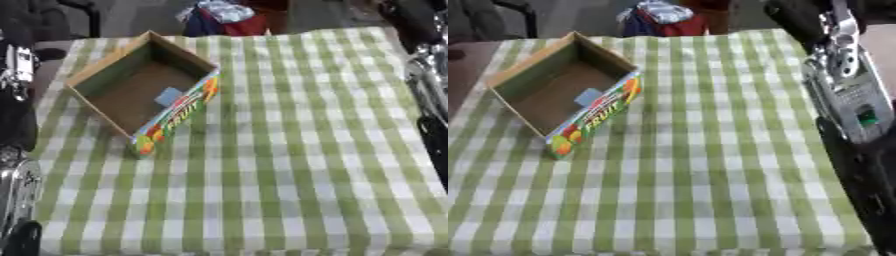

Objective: Pick up objects on the table and place them in the box.

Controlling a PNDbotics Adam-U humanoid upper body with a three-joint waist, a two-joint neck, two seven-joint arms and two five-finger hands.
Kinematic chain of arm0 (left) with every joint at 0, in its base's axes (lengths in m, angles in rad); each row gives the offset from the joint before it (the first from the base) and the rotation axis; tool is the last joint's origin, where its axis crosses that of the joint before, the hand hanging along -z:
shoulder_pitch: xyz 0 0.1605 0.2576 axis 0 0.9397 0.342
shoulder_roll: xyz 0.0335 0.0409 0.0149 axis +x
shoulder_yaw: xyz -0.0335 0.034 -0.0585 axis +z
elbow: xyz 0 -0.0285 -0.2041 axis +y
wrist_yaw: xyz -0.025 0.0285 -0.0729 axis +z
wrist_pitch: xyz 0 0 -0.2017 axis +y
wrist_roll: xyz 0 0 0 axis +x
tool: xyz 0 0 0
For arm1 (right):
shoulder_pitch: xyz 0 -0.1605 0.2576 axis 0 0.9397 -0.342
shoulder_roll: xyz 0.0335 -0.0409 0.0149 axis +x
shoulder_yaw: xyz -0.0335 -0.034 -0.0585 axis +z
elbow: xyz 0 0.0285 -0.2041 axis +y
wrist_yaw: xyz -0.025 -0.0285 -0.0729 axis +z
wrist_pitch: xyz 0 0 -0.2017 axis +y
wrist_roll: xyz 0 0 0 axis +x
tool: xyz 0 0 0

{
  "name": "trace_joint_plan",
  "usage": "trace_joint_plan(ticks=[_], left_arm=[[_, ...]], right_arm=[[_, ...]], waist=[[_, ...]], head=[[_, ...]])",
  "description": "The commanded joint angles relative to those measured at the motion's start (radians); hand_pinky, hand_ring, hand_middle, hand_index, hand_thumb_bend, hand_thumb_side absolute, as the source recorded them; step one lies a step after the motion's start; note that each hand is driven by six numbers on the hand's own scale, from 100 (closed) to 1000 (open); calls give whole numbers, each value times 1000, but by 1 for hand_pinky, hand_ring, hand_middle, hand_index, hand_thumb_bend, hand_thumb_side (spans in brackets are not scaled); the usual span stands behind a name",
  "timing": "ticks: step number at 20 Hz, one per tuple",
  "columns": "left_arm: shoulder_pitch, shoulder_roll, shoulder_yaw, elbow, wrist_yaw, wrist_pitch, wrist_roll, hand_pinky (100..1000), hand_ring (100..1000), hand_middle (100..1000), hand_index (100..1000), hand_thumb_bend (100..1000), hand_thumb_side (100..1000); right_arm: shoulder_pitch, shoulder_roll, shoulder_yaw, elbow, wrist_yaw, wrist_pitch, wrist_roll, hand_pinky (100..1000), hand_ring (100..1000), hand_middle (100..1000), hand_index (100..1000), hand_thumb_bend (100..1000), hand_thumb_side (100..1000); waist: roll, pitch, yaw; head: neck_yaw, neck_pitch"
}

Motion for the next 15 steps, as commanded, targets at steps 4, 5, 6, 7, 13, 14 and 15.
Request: trace_joint_plan(ticks=[4,5,6,7,13,14,15], left_arm=[[0,24,14,-19,-4,1,11,634,710,668,843,212,427],[0,24,14,-19,-4,1,11,634,710,668,843,212,426],[1,24,14,-19,-4,1,12,634,710,669,843,213,427],[2,23,14,-19,-4,1,12,634,710,670,843,211,426],[4,23,15,-19,-6,2,13,634,710,671,843,215,430],[4,23,15,-19,-6,2,13,634,710,671,843,215,431],[4,23,15,-19,-6,2,13,634,710,671,843,215,431]], right_arm=[[91,55,-27,-106,0,-46,2,650,795,787,797,100,439],[105,71,-33,-114,2,-53,9,650,795,787,797,100,439],[117,84,-37,-120,4,-59,15,651,795,787,796,100,439],[128,98,-42,-126,5,-65,21,650,794,787,793,100,439],[161,146,-61,-137,7,-77,28,645,786,781,781,100,431],[162,149,-62,-137,7,-78,28,644,785,780,780,100,429],[163,153,-62,-137,6,-78,27,644,785,780,780,100,429]], waist=[[-4,-4,-17],[-4,-3,-21],[-3,-2,-24],[-1,0,-25],[6,0,-39],[7,-1,-39],[9,-1,-39]], head=[[32,5],[35,5],[36,5],[38,5],[48,5],[49,5],[48,5]])
